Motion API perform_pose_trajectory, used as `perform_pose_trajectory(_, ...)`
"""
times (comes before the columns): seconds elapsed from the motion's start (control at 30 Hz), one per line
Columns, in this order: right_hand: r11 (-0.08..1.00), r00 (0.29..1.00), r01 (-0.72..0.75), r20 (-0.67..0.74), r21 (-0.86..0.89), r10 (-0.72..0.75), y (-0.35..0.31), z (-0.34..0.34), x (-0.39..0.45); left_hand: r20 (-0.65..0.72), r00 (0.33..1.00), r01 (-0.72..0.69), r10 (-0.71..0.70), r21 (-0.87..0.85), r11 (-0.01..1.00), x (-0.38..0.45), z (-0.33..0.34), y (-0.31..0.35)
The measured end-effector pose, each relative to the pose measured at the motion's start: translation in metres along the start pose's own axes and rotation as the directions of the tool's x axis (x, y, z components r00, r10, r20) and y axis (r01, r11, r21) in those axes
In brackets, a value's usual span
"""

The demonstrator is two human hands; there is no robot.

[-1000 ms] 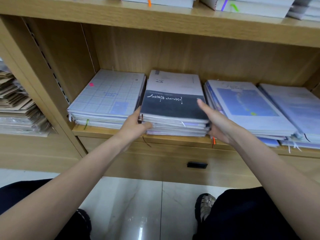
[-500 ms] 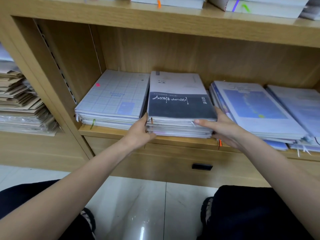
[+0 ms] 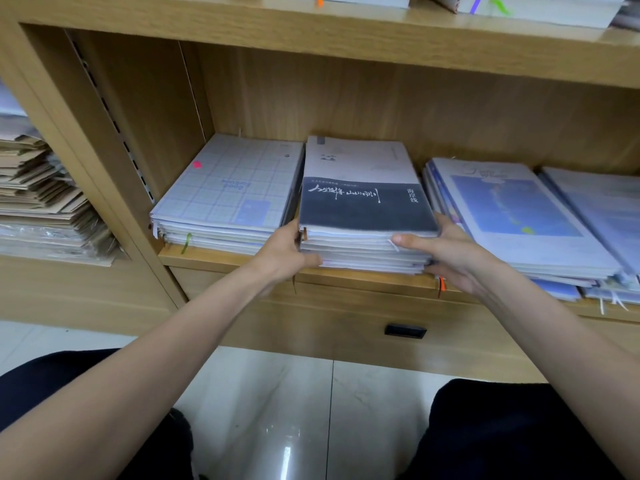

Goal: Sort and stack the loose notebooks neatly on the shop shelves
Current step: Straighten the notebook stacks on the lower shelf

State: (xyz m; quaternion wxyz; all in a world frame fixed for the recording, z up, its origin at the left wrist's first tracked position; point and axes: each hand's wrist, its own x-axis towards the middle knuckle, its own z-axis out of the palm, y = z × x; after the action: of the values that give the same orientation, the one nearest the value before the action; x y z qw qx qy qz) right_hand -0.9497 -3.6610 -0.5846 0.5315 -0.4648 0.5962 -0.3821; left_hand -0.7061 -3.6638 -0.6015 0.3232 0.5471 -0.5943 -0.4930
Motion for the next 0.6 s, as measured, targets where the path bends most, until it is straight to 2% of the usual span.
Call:
perform_pose_trajectory(0.13,0.997,1.000,0.025,-0.007,-0.077,-0.025,0.005,0.001,-0.002,0.010,1.000,0.017,-0.017,0.018,1.000,0.000,-0.003,-0.004)
perform_pose_trajectory(0.27,0.997,1.000,0.012,-0.011,-0.078,-0.013,0.006,0.002,0.001,0.002,1.000,0.018,-0.018,0.003,1.000,-0.002,-0.004,-0.012)
perform_pose_trajectory(0.43,0.996,0.999,-0.006,-0.044,-0.087,0.002,0.012,0.005,0.002,0.045,0.998,0.051,-0.046,-0.108,0.993,-0.007,-0.007,-0.013)
perform_pose_trajectory(0.6,0.979,0.993,0.022,-0.113,-0.201,-0.045,0.018,0.001,-0.010,0.056,0.998,0.043,-0.038,-0.110,0.993,-0.004,-0.002,-0.019)
